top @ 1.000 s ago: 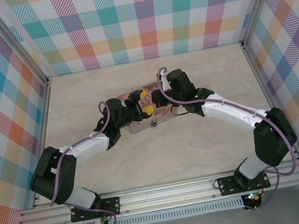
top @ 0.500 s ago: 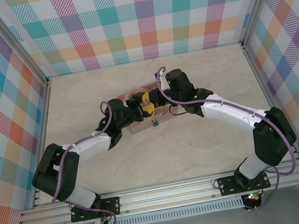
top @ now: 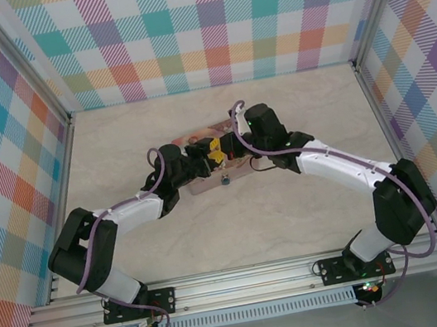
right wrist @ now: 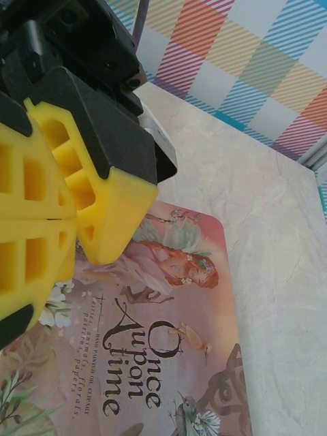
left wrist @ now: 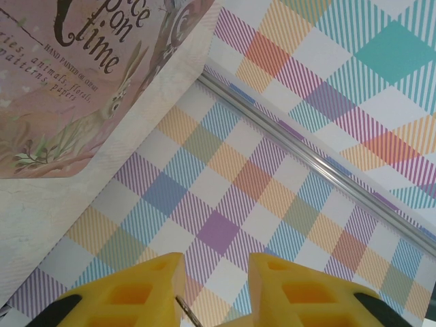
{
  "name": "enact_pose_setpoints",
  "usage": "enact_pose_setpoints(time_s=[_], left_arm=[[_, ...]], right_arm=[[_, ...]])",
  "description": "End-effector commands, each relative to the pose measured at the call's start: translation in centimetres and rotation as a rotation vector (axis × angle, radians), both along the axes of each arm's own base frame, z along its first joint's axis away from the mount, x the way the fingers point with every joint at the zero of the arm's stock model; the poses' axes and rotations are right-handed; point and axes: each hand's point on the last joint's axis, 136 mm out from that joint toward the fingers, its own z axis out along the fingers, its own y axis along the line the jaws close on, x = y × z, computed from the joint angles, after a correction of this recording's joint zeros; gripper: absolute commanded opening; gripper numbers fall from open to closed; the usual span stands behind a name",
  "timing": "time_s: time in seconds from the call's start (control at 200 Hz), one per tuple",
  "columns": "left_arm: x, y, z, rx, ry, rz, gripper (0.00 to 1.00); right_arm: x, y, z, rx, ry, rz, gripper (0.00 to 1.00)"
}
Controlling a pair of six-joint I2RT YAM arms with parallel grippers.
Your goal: Unlock the padlock with the key
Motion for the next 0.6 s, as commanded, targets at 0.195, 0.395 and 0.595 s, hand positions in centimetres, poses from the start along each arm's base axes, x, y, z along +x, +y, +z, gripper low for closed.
enact_pose_setpoints(time_s=[0.195,0.395,0.595], left_arm=[[-0.14,-0.31,0.41,-0.079,0.044,0.015,0.25],[-0.17,-0.28,0.11,-0.076,0.049,0.016,0.2],[-0.15,-0.29,-0.12,-0.072,0.051,0.015,0.16]], right_arm=[[-0.8,-0.28,0.87,0.025,-0.014,-0.002,0.01],[-0.91,-0.58,0.86,0.023,-0.018,-0.012,0.01],[-0.95,-0.78,0.98,0.027,-0.021,-0.02,0.01]])
